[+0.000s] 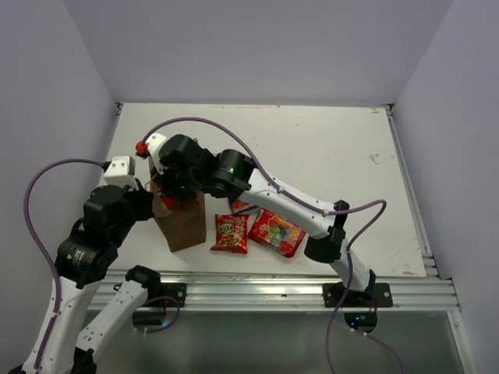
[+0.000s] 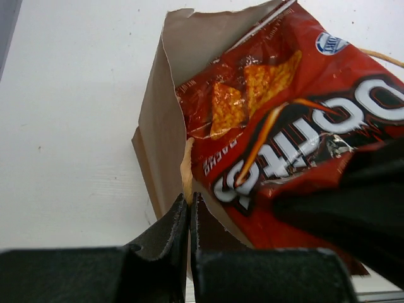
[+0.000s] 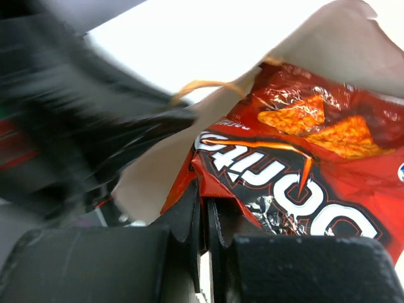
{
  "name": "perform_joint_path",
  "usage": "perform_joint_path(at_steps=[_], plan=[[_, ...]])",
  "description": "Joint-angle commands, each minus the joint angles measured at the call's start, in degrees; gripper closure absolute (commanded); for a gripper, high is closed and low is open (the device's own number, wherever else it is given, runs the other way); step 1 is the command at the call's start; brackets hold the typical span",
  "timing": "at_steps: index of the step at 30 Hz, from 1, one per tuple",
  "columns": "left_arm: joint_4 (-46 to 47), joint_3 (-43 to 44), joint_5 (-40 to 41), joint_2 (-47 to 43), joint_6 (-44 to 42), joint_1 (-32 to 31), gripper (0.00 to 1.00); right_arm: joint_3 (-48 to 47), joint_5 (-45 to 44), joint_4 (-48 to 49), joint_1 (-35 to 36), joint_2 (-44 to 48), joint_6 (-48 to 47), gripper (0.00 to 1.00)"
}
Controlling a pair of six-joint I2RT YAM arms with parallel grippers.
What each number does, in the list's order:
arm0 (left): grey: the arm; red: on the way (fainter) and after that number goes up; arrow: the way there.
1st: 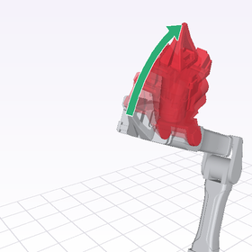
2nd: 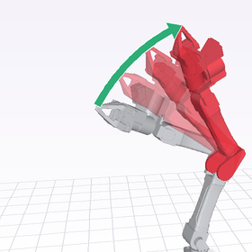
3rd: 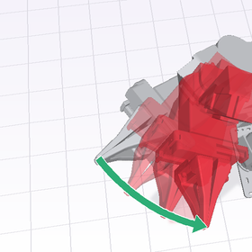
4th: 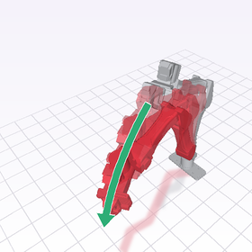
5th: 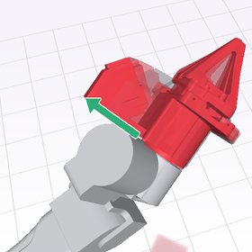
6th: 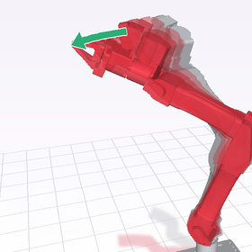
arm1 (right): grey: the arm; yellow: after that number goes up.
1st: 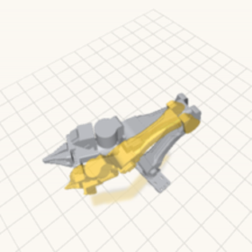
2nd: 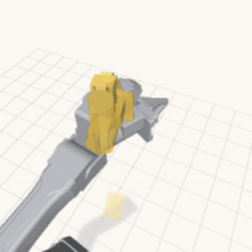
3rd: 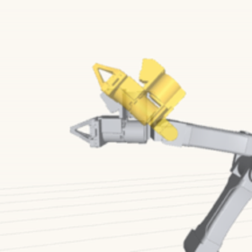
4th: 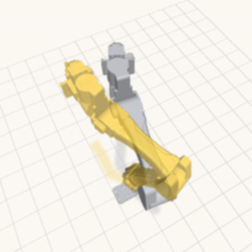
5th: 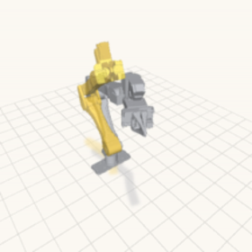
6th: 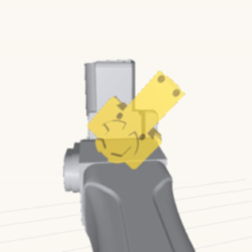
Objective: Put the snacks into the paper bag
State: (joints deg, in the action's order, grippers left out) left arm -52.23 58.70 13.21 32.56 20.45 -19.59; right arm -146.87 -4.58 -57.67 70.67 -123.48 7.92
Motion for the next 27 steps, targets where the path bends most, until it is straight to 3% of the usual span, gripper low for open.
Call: perform_joint_path(at_steps=[1,3,5,7,9,16,20,26,27], plan=[[1.2,1.4,-1.5,-0.7,0.6,-0.2,1.0,0.0,0.7,3.2,-1.9,-1.8,0.3,1.0],[1.3,1.2,-1.5,-0.7,0.6,-0.2,1.0,1.6,0.0,3.2,-2.3,-1.9,-0.2,0.85],[1.5,0.8,-1.5,-0.7,0.6,-0.2,1.0,1.2,-0.2,2.6,-2.4,-2.2,-0.3,0.59],[1.7,0.5,-1.4,-1.0,0.8,-0.2,1.0,-0.4,-0.3,1.3,-2.3,-1.7,0.0,0.09],[1.8,0.2,-1.2,-1.0,0.9,-0.2,1.0,-3.0,-0.4,1.0,-2.0,-0.3,0.2,0.01],[4.3,-3.2,-0.4,-1.3,0.6,-0.2,1.0,-1.7,-4.5,3.5,-0.8,15.1,3.1,0.01],[4.2,-2.4,2.1,-0.7,-0.8,-0.1,1.0,5.6,-11.6,3.0,-0.4,23.9,3.7,0.01],[3.1,-2.4,3.7,0.6,-0.1,-0.1,1.0,34.3,-24.1,0.2,-0.5,34.3,9.2,0.01],[2.8,-2.4,4.3,0.9,0.2,-0.1,1.0,44.3,-24.9,1.0,-0.5,35.5,10.6,0.01]])
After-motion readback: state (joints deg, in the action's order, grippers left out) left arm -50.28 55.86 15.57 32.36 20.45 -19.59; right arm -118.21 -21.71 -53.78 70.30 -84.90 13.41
